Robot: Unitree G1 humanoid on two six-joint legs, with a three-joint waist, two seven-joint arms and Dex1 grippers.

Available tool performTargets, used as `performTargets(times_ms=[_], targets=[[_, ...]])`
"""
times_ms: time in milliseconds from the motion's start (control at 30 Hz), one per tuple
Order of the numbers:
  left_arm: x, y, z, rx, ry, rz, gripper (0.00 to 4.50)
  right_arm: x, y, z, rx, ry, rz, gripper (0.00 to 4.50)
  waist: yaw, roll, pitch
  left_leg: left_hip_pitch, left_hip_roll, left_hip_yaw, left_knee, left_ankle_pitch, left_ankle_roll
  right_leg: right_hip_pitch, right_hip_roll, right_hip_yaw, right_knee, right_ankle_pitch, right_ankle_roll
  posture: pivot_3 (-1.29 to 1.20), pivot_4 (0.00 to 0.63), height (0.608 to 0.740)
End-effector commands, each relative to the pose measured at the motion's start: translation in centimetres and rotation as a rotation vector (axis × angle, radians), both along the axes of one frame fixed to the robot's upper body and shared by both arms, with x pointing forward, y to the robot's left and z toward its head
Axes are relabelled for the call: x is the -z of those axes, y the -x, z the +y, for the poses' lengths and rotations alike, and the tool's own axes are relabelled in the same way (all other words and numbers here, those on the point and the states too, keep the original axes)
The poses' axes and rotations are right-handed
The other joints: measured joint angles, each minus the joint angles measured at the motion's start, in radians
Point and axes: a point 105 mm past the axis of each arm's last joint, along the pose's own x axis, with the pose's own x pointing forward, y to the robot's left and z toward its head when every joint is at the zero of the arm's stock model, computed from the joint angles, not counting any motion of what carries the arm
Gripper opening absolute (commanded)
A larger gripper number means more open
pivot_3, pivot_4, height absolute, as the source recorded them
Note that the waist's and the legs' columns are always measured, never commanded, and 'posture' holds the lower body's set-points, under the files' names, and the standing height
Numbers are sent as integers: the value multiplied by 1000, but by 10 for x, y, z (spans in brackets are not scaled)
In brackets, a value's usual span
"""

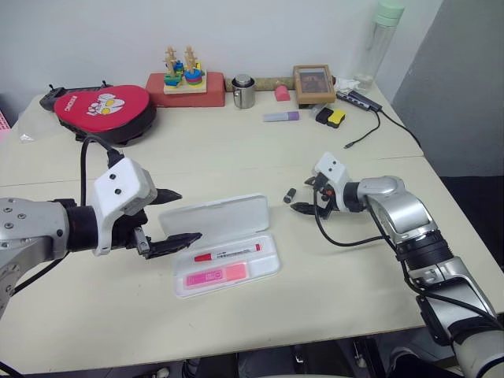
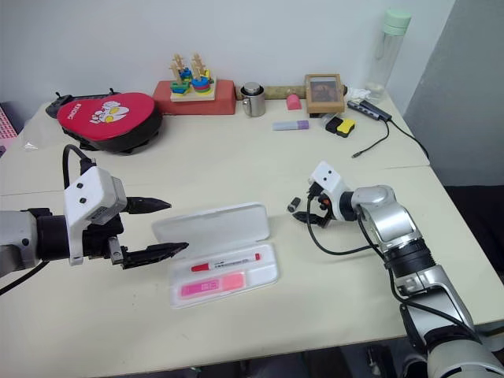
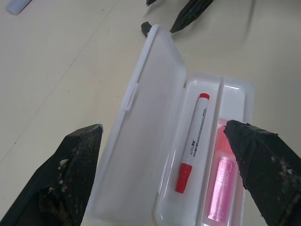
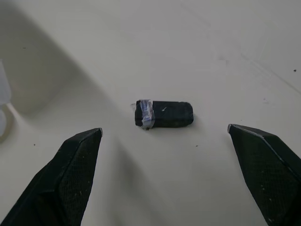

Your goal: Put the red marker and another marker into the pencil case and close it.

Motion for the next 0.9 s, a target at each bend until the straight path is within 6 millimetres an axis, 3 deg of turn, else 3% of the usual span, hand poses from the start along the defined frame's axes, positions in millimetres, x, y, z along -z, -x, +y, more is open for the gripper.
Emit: performTargets(times_ms=[33, 533, 900], targets=[[-7, -1, 0, -4, -12, -54, 4426, -8, 3, 10, -40, -31, -6, 4500, -1, 0, 0, 0, 0, 0, 0, 0, 0, 0, 0, 0, 0, 0, 0, 0, 150, 740], [-8, -7, 1, -13, -13, -76, 4426, 15, -7, 18, -56, -10, 20, 4500, -3, 0, 0, 1, 0, 0, 0, 0, 0, 1, 0, 0, 1, 0, 0, 0, 150, 740], [-5, -10, -1, -22, -4, -84, 4426, 14, -12, 27, -78, -21, -1, 4500, -11, 0, 0, 5, 0, 1, 0, 0, 0, 4, 0, 1, 1, 0, 0, 0, 150, 740]])
